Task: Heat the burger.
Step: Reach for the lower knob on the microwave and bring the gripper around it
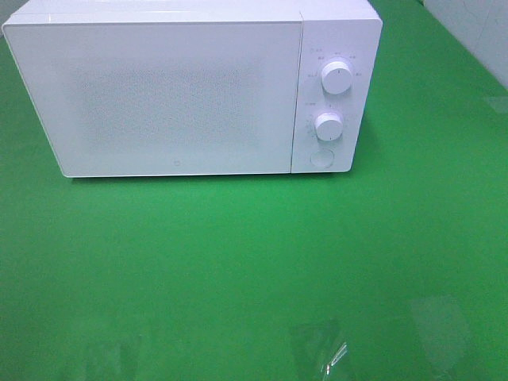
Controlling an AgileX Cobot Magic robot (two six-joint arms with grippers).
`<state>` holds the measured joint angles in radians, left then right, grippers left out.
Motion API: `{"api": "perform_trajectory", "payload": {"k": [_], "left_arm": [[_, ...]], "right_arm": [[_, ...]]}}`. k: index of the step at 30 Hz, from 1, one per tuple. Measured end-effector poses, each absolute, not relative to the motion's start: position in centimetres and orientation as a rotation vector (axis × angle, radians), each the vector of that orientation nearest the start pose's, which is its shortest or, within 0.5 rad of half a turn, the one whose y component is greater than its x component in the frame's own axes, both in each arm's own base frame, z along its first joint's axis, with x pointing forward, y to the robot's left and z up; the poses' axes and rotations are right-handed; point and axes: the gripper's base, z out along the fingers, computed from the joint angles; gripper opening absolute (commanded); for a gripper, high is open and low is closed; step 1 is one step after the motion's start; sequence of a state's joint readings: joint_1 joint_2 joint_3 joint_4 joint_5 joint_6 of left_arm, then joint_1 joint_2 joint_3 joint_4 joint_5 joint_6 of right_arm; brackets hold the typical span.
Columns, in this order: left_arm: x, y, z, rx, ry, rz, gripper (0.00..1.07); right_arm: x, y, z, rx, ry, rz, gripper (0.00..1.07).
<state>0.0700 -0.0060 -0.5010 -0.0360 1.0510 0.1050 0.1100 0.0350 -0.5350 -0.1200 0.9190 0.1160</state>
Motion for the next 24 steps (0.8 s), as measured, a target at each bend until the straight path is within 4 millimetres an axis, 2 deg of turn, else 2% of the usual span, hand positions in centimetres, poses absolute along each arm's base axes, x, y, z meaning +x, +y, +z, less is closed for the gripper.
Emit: {"api": "perform_trajectory", "payload": {"k": [13, 15, 20, 21, 24], "left_arm": [[-0.5, -0.3, 27.8, 0.037, 2.027, 0.068, 1.0], [-0.5, -0.3, 27.8, 0.037, 2.027, 0.068, 1.0], [-0.5, -0.3, 27.8, 0.037, 2.027, 0.068, 1.0], [-0.5, -0.3, 27.8, 0.037, 2.027, 0.068, 1.0], [-0.5, -0.3, 27.8, 0.037, 2.027, 0.068, 1.0]], "right_arm": [[4.2, -0.2, 31.6, -0.035, 1.84, 0.018, 0.76], [5.5, 0.0, 31.9, -0.044, 1.834, 0.021, 0.76], [6.6, 0.1, 32.1, -0.05, 1.831, 0.023, 0.76], [7.5, 0.3, 32.1, -0.055, 1.832, 0.025, 0.76], [8.2, 0.4, 32.1, -0.059, 1.834, 0.027, 0.76]]}}
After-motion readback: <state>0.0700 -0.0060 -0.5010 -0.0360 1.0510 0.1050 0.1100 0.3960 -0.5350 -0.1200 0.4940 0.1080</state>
